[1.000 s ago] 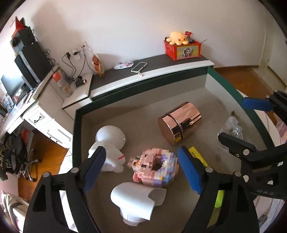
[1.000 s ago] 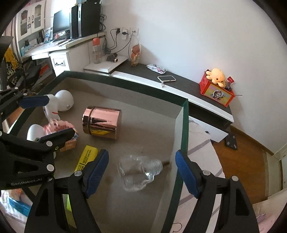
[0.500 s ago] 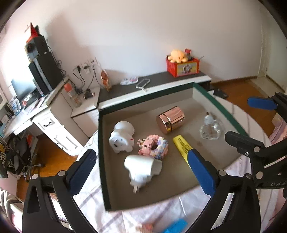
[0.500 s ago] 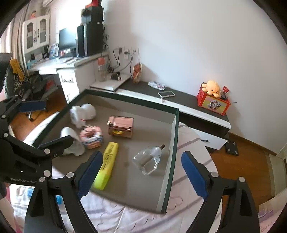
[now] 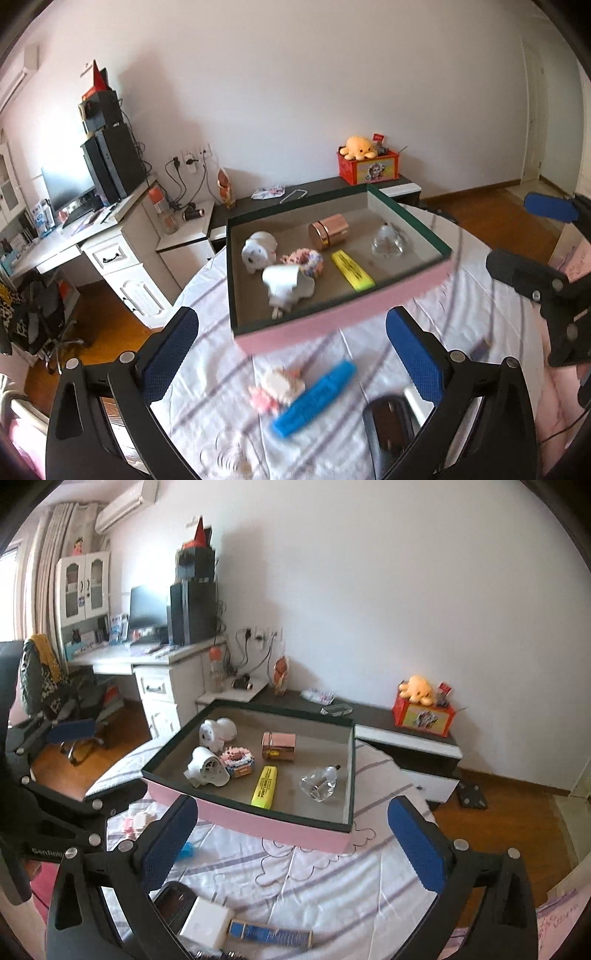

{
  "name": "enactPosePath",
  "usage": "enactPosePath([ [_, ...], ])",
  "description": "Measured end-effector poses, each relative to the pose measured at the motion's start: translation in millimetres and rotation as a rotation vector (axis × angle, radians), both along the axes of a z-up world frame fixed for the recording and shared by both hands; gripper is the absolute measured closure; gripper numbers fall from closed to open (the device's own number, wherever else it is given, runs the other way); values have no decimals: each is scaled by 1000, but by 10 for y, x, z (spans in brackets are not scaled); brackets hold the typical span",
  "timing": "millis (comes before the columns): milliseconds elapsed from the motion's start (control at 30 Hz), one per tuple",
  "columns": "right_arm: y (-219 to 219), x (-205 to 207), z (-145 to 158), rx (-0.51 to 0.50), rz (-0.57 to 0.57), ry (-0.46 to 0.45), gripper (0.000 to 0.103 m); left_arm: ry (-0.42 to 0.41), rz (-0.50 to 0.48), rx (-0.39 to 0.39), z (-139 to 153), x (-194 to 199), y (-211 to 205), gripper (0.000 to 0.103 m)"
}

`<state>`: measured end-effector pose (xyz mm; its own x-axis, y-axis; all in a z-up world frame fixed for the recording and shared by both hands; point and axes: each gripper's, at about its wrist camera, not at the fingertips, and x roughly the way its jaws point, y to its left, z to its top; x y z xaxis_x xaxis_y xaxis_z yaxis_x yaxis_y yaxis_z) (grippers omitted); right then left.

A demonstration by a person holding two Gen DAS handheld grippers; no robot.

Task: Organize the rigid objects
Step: 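Withdraw both grippers from the box back over the bed, then grasp the black phone case with the left gripper while the right grasps the black hair clip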

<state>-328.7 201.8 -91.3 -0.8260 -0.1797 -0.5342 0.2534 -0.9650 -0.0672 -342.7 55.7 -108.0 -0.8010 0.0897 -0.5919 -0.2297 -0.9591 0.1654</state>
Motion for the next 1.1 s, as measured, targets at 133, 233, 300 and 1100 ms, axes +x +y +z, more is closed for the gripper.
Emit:
enactPosePath([
  [133, 41, 241, -49, -28, -22, -5, 0, 10, 21, 36, -43, 321, -135, 0],
  [233, 62, 425, -126, -32, -57, -14, 0, 1, 77, 81, -107, 532, -308, 0],
  [300, 64, 545, -192, -35, -84, -19, 0, 2, 130, 88, -172, 680, -397, 0],
  [1100, -101, 765, -841, 6, -88, -196, 0, -142, 67, 128, -649, 918, -410, 0],
])
